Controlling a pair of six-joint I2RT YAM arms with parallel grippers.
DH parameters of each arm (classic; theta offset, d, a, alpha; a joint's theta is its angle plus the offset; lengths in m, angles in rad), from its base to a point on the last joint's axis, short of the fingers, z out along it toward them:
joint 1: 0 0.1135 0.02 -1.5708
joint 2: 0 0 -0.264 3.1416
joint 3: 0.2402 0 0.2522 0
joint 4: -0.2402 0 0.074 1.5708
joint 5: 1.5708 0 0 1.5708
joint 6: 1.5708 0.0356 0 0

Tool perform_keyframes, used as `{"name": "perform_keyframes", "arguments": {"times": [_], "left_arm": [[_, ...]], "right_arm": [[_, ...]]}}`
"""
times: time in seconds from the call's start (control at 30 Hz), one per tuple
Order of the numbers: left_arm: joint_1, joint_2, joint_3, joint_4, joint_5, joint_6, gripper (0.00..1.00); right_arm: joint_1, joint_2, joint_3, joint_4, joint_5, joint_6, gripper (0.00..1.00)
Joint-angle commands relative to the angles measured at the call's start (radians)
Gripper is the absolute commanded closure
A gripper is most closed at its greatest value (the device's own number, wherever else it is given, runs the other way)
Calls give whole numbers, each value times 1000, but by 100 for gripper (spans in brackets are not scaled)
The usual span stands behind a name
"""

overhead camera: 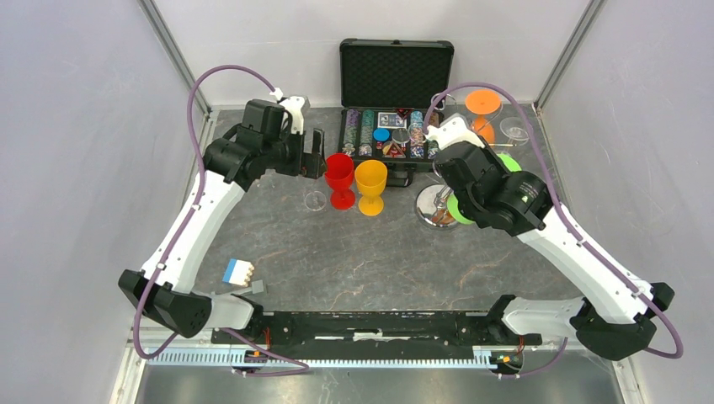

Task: Take the wine glass off the wine glass rack

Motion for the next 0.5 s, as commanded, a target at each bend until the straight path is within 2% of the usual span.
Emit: {"name": "perform_keyframes", "arguments": {"times": [0.0, 0.1, 0.17, 0.23, 0.47], "left_arm": [[0, 5, 8, 36, -8, 11, 0], [0, 1, 6, 36, -9, 12, 0], [0, -1, 5, 36, -9, 13, 0], [0, -4, 3, 36, -11, 14, 0], [0, -3, 2, 36, -12, 15, 0]], "right_arm": [[0, -15, -27, -14, -11, -45, 72], [0, -11, -39, -13, -4, -49, 76], [0, -9, -33, -12, 10, -49, 91], [0, -6, -27, -14, 19, -51, 100], [3, 13, 17, -31, 2, -59, 100]]}}
